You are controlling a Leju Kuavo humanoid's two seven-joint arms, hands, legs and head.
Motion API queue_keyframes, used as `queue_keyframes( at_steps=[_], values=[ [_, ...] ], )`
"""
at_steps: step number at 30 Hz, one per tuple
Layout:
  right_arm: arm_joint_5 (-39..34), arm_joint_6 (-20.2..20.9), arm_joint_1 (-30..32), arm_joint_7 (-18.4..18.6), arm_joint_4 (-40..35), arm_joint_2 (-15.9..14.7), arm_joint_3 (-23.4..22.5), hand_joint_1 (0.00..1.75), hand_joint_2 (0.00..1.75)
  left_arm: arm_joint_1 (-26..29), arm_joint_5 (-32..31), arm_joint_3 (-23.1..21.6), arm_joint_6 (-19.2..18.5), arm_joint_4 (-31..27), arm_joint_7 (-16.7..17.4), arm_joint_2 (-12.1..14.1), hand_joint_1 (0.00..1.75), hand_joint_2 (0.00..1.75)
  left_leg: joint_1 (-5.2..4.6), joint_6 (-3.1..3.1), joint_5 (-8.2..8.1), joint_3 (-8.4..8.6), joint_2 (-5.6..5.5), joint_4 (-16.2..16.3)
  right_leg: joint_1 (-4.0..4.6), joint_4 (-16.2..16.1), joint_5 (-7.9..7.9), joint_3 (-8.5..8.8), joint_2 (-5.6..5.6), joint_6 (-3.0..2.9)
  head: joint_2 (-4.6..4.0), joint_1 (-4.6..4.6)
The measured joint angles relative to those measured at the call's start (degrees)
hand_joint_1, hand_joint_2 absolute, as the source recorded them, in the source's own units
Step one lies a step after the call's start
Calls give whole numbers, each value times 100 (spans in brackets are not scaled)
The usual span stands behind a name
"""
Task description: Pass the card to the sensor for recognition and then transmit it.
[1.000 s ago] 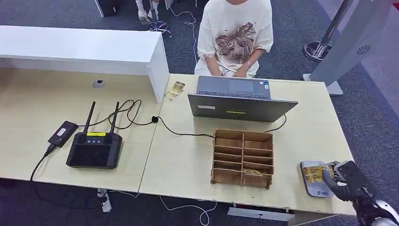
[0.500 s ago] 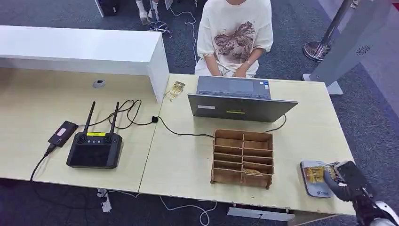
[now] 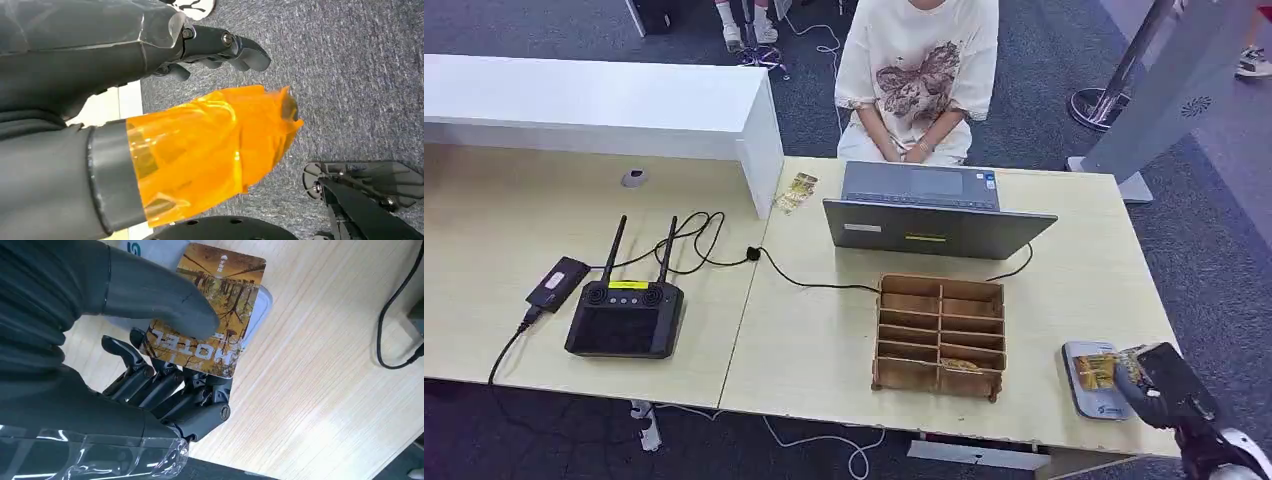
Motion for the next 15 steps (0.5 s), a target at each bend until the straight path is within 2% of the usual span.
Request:
queue_keyframes(
  at_steps=[15],
  values=[
    [622,-369,1,162,70,26,0,175,175,0,-35,-7,22,0,13,0,0,0,0,0,0,1,0,0,0,0,0,0,0,0,0,0]
  ],
)
